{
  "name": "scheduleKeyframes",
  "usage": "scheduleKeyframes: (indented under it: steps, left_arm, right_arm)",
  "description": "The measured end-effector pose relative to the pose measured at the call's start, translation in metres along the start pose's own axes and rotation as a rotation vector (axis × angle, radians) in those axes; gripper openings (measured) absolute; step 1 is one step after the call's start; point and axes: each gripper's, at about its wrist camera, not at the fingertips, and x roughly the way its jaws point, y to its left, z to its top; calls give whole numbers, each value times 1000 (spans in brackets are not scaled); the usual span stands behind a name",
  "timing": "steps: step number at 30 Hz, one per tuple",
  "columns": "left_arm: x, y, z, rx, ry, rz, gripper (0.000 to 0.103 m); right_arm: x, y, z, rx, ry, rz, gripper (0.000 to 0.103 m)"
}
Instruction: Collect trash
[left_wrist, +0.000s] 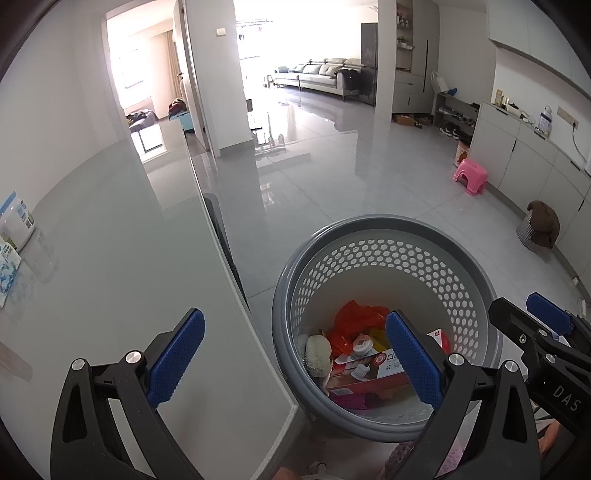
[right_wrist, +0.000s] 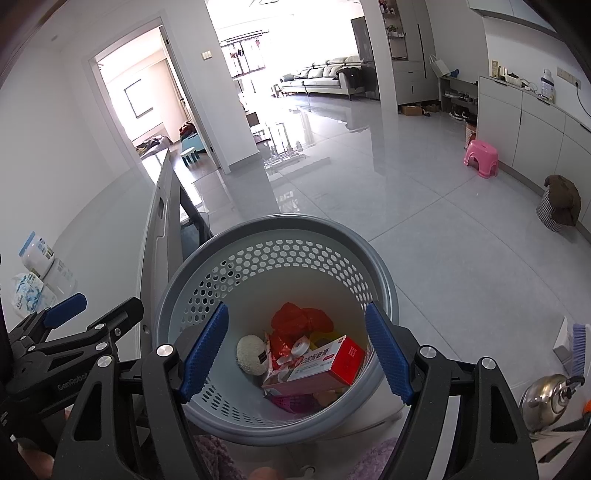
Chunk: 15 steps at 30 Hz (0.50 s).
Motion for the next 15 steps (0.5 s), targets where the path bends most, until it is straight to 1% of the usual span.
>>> scheduleKeyframes:
  steps: [15]
  left_arm:
    - [-2,3,-3,-15,-14,8,97]
  right_arm:
    - [-4,1,2,-10,-4,0,73]
